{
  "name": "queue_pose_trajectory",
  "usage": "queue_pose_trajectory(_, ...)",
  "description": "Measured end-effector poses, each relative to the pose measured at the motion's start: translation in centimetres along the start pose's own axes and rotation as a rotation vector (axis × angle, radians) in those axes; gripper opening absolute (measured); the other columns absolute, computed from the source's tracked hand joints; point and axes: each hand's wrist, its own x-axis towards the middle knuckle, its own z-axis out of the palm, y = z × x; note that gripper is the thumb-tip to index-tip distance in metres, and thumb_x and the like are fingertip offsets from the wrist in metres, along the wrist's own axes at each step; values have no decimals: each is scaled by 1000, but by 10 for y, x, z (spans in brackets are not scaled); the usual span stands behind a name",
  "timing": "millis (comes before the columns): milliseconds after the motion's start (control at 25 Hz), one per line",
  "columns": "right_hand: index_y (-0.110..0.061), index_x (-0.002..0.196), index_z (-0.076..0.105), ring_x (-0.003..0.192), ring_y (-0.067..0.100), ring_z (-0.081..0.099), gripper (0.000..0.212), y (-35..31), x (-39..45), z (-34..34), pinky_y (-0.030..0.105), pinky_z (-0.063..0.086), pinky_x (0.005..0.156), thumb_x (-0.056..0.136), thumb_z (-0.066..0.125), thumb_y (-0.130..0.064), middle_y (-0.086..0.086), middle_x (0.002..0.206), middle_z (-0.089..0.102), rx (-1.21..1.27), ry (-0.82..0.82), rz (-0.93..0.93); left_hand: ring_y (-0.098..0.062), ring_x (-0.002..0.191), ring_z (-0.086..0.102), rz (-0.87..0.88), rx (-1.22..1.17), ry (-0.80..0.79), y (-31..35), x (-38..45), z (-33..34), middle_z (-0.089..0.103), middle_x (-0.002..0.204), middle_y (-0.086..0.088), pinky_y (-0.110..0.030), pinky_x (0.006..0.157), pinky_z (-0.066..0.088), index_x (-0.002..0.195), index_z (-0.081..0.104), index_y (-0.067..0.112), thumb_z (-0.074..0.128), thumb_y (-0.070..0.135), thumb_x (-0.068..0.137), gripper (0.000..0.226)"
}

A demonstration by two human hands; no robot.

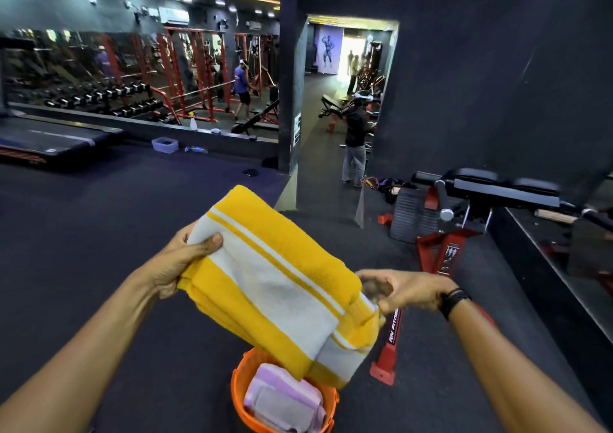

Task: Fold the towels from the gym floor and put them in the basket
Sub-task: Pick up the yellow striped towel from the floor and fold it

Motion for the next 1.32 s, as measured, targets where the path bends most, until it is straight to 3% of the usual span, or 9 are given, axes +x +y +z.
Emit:
queue_pose_trajectory(160, -23, 145, 34, 129, 22, 50, 106, -22, 28, 24, 44, 41, 106, 57, 81, -60, 4, 142, 50, 47, 107, -72, -24, 95, 70, 33, -9, -21, 2, 4, 0, 72, 107, -9, -31, 70, 58, 115, 63, 12, 92, 53, 38, 92)
queue_pose_trajectory(280, -16, 120, 64, 112, 22, 63, 65, -14, 52, 42, 46, 49, 99, 62, 87, -36, 4, 120, 67, -52, 283, -85, -24, 89, 71, 20, -84, 61, -4, 3, -11, 74, 102, -9, -32, 66, 59, 109, 65, 14, 93, 53, 32, 91)
queue_pose_trajectory(400, -16, 107, 70, 98, 26, 67, 39, -11, 60, 43, 37, 56, 85, 69, 76, -24, 5, 108, 72, 162, 536, -190, -22, 87, 72, -25, -73, 110, -14, -2, -29, 73, 104, -8, -31, 62, 58, 109, 65, 18, 92, 57, 31, 92)
queue_pose_trajectory(480, -13, 116, 63, 97, 26, 68, 64, -14, 68, 43, 30, 56, 76, 59, 85, -31, 8, 111, 71, 349, 538, -270, -22, 91, 71, -71, -74, 113, -23, -3, -34, 72, 108, -6, -32, 64, 59, 115, 62, 20, 91, 59, 33, 96)
queue_pose_trajectory(640, -18, 135, 41, 119, 25, 59, 106, -11, 92, 48, 38, 54, 90, 47, 90, -50, 7, 131, 59, 495, 458, -276, -23, 98, 69, -113, -111, 99, -42, -2, -35, 71, 113, -5, -33, 69, 59, 126, 56, 21, 90, 57, 36, 103)
queue_pose_trajectory(720, -22, 136, 41, 120, 26, 58, 98, -12, 97, 51, 38, 54, 89, 53, 91, -38, 7, 132, 59, 530, 437, -219, -24, 96, 70, -157, -139, 80, -49, -3, -42, 72, 110, -6, -34, 67, 59, 123, 58, 21, 91, 55, 34, 101)
queue_pose_trajectory(920, -14, 110, 65, 97, 22, 70, 25, -20, 102, 56, 29, 57, 74, 85, 64, -9, 4, 106, 73, 321, 541, -34, -21, 104, 68, -241, -45, -20, -71, 1, -60, 69, 117, -4, -31, 74, 58, 125, 56, 20, 90, 57, 39, 100)
queue_pose_trajectory(1080, -10, 105, 68, 93, 24, 70, 22, -11, 100, 37, 32, 58, 76, 83, 69, -12, 5, 99, 75, 192, 625, 78, -16, 104, 66, -330, 140, -61, -94, 15, -67, 67, 117, 1, -29, 78, 58, 121, 56, 26, 86, 65, 37, 97)
queue_pose_trajectory(1320, 0, 99, 69, 81, 23, 70, 36, 38, 125, -2, 35, 57, 74, 74, 79, -23, 11, 93, 73, 60, 644, 319, -7, 100, 58, -451, 416, -73, -153, 53, -63, 61, 109, 4, -24, 76, 47, 121, 53, 24, 75, 45, 77, 53)
